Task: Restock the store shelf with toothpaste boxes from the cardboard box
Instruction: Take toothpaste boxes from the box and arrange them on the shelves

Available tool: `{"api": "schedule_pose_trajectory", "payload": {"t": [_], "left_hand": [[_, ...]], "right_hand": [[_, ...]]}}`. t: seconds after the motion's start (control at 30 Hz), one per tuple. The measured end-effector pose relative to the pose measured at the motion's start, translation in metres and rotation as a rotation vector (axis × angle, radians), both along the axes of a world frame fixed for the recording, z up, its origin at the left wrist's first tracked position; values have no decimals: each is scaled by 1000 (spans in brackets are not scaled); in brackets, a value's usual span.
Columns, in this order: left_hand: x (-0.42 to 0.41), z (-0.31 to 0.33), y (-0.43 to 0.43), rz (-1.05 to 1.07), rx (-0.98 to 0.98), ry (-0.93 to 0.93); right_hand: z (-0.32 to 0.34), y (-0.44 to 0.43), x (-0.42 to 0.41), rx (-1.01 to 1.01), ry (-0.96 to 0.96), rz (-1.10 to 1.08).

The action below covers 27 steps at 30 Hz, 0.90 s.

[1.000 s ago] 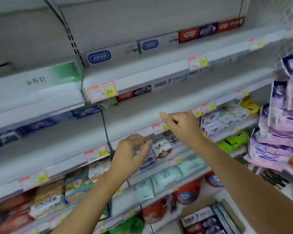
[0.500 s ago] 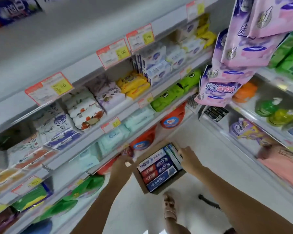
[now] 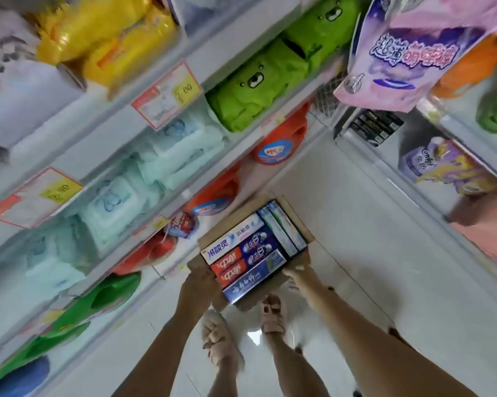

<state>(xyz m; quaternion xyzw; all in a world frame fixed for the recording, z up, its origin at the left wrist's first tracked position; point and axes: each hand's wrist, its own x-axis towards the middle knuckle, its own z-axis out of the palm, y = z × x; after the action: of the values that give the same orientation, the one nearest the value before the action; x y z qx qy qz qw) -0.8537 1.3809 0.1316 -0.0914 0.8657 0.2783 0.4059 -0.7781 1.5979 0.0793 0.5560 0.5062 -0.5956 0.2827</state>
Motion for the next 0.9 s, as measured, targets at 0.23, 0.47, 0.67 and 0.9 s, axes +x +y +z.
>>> {"api": "schedule_pose_trajectory", "payload": {"t": [0.23,0.47,0.67,0.9], "left_hand": [[21,-156,-13,-119,-4,-170],[25,-188,10,-217,15,-74],[27,-199,4,-212,51,-71],[11,-186,-2,-399,86,-205]], "right_hand": [[-100,-21,-5,-92,-120,27],[-150,-41,-21,-267,-244,-325],[-164,-70,-27,27,-246,-138],[-129,-64,-23,-61,-157,-310]]}}
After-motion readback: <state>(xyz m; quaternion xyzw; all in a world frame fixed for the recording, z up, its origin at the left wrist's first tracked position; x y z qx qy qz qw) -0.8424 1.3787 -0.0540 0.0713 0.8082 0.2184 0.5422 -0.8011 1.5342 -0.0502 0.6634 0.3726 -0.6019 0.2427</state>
